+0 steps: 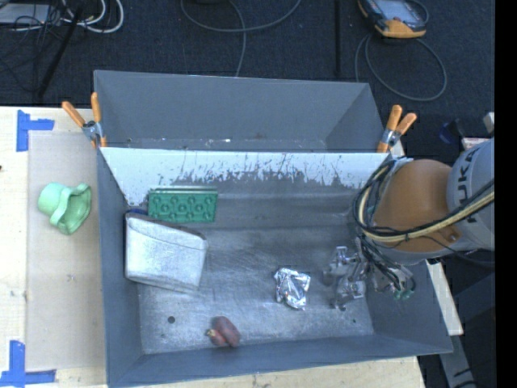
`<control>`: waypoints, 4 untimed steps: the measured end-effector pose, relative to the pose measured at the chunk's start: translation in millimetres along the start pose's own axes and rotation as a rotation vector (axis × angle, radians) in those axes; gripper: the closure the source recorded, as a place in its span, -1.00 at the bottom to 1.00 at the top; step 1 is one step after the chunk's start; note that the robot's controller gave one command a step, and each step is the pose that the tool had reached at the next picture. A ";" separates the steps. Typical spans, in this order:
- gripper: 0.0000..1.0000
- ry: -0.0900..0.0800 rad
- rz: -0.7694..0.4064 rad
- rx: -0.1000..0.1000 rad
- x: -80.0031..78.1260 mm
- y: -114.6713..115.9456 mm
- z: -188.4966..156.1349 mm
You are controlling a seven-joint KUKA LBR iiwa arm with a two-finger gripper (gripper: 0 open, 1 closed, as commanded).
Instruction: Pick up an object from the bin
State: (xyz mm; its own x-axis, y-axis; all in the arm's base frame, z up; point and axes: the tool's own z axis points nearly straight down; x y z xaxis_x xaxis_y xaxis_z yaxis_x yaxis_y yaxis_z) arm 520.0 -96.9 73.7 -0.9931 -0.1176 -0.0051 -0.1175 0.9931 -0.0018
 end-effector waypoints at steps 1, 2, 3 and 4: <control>1.00 -0.002 -0.243 -0.001 -24.8 18.6 -104.8; -1.00 0.004 -0.241 -0.003 -23.2 18.5 -101.5; -1.00 -0.001 -0.254 -0.003 4.6 94.0 4.9; -1.00 0.002 -0.159 -0.003 -21.4 87.0 -28.3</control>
Offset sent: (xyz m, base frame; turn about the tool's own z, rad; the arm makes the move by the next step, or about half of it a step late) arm 0.0197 0.0200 0.1021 -0.2417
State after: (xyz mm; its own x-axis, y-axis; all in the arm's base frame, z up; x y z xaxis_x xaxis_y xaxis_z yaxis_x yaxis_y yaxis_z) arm 530.8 -8.0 101.9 -0.9621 -0.2728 -0.0035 -0.2728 0.9621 0.0002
